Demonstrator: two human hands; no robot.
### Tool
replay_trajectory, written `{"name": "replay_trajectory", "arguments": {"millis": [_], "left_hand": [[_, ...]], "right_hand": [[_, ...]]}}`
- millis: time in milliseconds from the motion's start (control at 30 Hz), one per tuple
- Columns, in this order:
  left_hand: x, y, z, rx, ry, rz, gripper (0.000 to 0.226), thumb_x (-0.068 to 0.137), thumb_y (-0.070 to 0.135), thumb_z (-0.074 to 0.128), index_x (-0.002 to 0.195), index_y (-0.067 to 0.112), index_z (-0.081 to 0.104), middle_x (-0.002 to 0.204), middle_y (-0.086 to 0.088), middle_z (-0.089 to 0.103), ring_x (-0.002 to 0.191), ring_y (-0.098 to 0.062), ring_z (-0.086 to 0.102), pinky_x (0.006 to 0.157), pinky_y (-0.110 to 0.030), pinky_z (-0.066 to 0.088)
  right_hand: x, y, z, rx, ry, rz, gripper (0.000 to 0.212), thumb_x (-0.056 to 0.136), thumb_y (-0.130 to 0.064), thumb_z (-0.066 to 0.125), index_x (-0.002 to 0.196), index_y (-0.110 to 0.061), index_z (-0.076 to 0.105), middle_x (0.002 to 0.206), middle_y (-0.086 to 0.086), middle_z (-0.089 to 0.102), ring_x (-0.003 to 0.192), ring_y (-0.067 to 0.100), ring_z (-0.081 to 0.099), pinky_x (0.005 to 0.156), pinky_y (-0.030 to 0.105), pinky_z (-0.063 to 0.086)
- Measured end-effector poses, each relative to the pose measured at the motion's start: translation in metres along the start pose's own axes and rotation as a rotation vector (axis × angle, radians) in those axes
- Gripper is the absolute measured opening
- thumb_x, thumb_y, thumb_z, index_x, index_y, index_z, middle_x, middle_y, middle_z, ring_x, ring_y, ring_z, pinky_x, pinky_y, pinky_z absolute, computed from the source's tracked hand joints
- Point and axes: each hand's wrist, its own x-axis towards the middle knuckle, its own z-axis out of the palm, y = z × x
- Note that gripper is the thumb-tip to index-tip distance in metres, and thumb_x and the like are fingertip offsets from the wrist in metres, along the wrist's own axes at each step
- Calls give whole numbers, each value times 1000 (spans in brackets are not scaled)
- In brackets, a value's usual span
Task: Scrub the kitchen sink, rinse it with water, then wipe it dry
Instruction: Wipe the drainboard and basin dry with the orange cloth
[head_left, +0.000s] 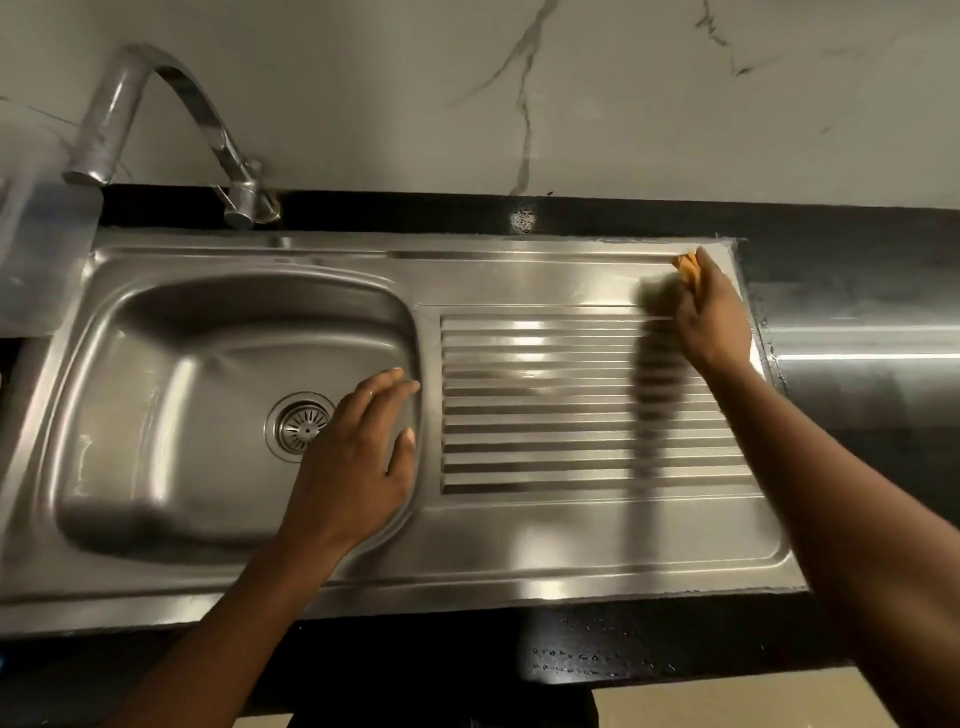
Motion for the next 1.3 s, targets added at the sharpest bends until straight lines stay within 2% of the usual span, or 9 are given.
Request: {"name": "replay_trajectory", "arguments": {"millis": [167,500,633,733,800,967,1100,1200,1300], "left_hand": [[-1,-6,0,21,-17,22,43,95,29,52,135,22,64,154,4,51,137,-17,53,106,-35,50],[-7,-21,-10,51,0,-54,35,94,24,62,129,23,68,154,9,50,133,-12,50,92,-35,52],[-8,-25,-16,87,-5,-78,40,93,16,71,133,23,66,154,4,51,135,-15,50,92,-32,51],[-9,-29,-21,65,22,-88,38,95,16,68,133,23,66,154,3,51,134,-20,56,90,-34,56],[-9,-30,-22,44,57,-98,36,95,22,61,131,23,67,153,7,51,132,-20,58,88,-39,60],[-8,-31,-15,14,48,-64,35,96,19,66,132,22,67,152,7,52,133,-18,55,94,-39,57],[-6,-29,-10,29,26,-71,38,95,16,71,132,23,67,154,7,51,134,-14,52,98,-33,50],[-6,-29,-10,14,21,-68,38,94,15,71,132,24,68,154,8,51,134,-12,49,97,-31,48],[-8,-37,-13,23,15,-62,39,94,16,71,132,24,67,154,8,51,134,-13,51,96,-31,49]], "right_hand": [[-2,12,46,-290,-182,76,65,111,-48,28,168,-24,6,175,13,3,160,38,0,128,59,0],[-98,-182,164,-230,-341,-380,66,110,-43,30,167,-24,4,175,13,-3,161,35,-6,130,54,0],[-139,-234,188,-208,-441,-638,66,106,-34,50,164,-22,21,171,11,26,160,31,14,130,54,6],[-147,-242,177,50,-507,-492,45,107,-28,50,150,-16,43,131,10,67,131,26,59,121,49,32],[-141,-237,157,383,-570,-286,31,112,-32,42,136,-15,51,100,8,70,93,21,68,87,43,53],[-85,-176,78,898,-525,14,22,112,-31,45,132,-30,54,121,-5,66,108,12,68,94,37,59],[-33,-108,21,638,-221,129,35,112,-34,43,141,-18,54,126,-1,62,107,10,62,98,36,53],[-12,-65,4,271,6,107,39,112,-38,39,139,-16,55,112,3,66,86,9,60,77,31,49],[4,-40,19,28,31,126,37,109,-36,37,130,-13,56,118,12,66,103,28,64,86,39,48]]}}
